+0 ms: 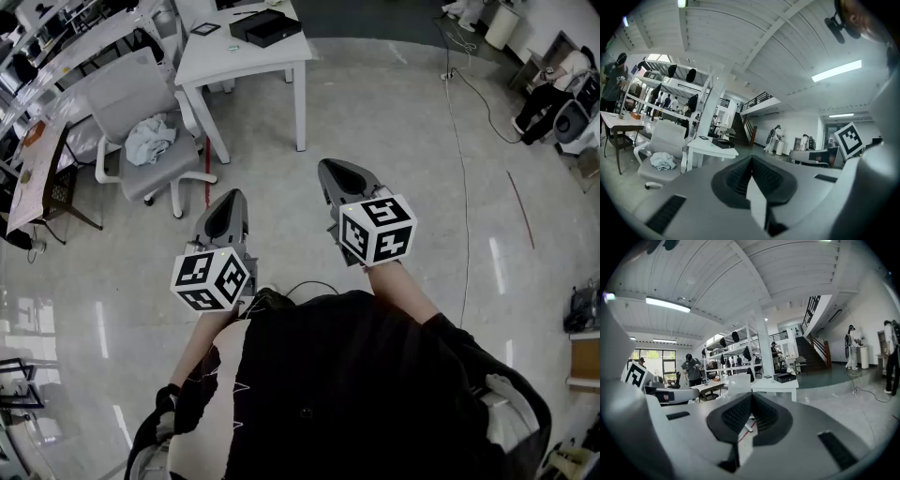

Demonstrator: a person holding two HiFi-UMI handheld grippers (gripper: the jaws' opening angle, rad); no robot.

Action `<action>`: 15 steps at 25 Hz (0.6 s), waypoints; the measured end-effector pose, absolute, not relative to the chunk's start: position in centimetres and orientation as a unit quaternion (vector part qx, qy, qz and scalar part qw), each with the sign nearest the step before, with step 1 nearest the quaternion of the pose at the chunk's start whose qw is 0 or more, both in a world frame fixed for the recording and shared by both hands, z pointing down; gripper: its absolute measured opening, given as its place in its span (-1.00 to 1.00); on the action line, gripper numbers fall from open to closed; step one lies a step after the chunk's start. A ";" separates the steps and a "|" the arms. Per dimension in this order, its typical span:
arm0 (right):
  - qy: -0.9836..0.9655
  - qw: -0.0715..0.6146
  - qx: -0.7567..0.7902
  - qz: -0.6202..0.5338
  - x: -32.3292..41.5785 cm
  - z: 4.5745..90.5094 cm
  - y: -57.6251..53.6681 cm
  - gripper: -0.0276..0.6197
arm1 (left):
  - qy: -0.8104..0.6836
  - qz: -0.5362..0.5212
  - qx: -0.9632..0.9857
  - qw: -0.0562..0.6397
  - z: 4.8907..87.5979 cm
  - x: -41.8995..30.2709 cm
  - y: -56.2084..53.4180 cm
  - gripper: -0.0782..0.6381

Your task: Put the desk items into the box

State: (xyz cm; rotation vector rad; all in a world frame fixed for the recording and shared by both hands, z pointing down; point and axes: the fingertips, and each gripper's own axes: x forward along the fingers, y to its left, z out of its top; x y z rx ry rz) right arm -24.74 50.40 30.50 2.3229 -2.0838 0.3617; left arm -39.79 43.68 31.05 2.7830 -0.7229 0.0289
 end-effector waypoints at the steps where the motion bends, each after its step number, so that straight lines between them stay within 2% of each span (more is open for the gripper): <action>1: -0.663 -0.001 0.740 0.114 -24.6 30.4 50.4 -0.91 | -0.249 0.008 0.959 0.134 30.9 -39.7 43.6 -0.75; 15: -0.666 -0.008 0.734 0.132 -23.6 31.4 50.4 -0.91 | -0.246 0.012 0.958 0.148 31.7 -38.6 43.5 -0.75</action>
